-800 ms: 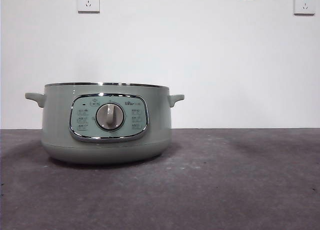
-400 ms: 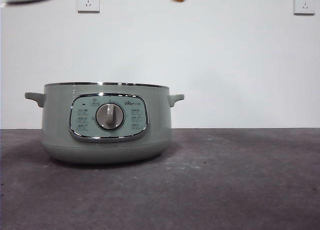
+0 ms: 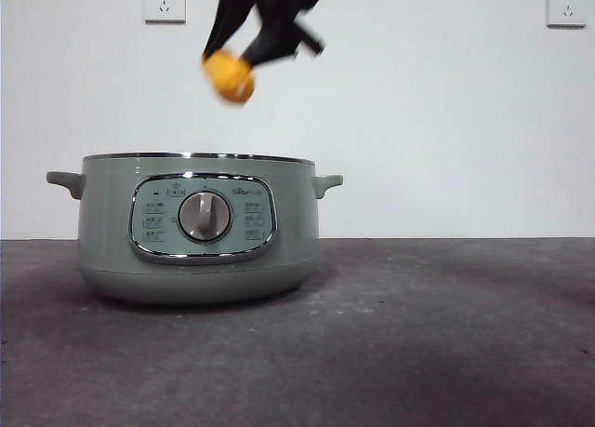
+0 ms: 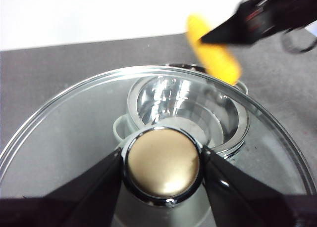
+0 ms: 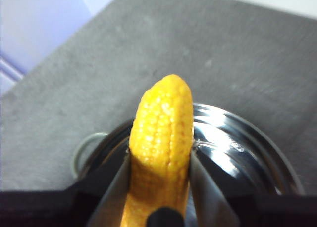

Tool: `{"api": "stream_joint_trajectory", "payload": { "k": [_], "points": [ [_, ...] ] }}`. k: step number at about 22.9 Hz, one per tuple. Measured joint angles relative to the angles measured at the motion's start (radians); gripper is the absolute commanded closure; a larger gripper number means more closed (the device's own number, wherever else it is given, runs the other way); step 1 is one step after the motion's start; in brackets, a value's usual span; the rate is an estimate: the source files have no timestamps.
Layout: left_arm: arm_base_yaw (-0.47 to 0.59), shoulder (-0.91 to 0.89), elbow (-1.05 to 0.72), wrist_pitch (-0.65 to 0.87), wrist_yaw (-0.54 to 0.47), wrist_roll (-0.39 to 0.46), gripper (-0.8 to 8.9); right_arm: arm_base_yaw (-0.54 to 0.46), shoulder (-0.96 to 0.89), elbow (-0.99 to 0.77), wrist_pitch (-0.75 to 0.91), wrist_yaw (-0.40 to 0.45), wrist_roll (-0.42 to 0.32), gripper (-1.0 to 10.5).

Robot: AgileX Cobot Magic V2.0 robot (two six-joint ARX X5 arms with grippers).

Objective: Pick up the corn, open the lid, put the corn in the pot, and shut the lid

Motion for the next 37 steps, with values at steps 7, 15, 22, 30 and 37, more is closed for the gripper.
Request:
{"api": "stream_joint_trajectory", "payload": {
  "k": [7, 15, 22, 30, 37],
  "points": [
    [-0.027, 0.001, 0.0, -0.016, -0.001, 0.0, 8.21, 0.038, 0.165, 0.031, 0.0, 0.03, 0.0, 9.6],
    [-0.058, 0.0, 0.0, -0.023, -0.001, 0.0, 8.21, 0.05, 0.24, 0.034, -0.061, 0.116, -0.036, 9.6],
    [-0.08, 0.0, 0.0, -0.023, -0.001, 0.0, 8.21, 0.066, 0.262, 0.042, -0.112, 0.163, -0.086, 9.5],
    [-0.093, 0.002, 0.0, -0.023, -0.001, 0.0, 8.21, 0.077, 0.271, 0.051, -0.135, 0.165, -0.09, 5.6],
    [-0.126, 0.035, 0.0, -0.006, -0.001, 0.0, 8.21, 0.078, 0.28, 0.475, -0.377, 0.272, -0.083, 5.6]
  ]
}}
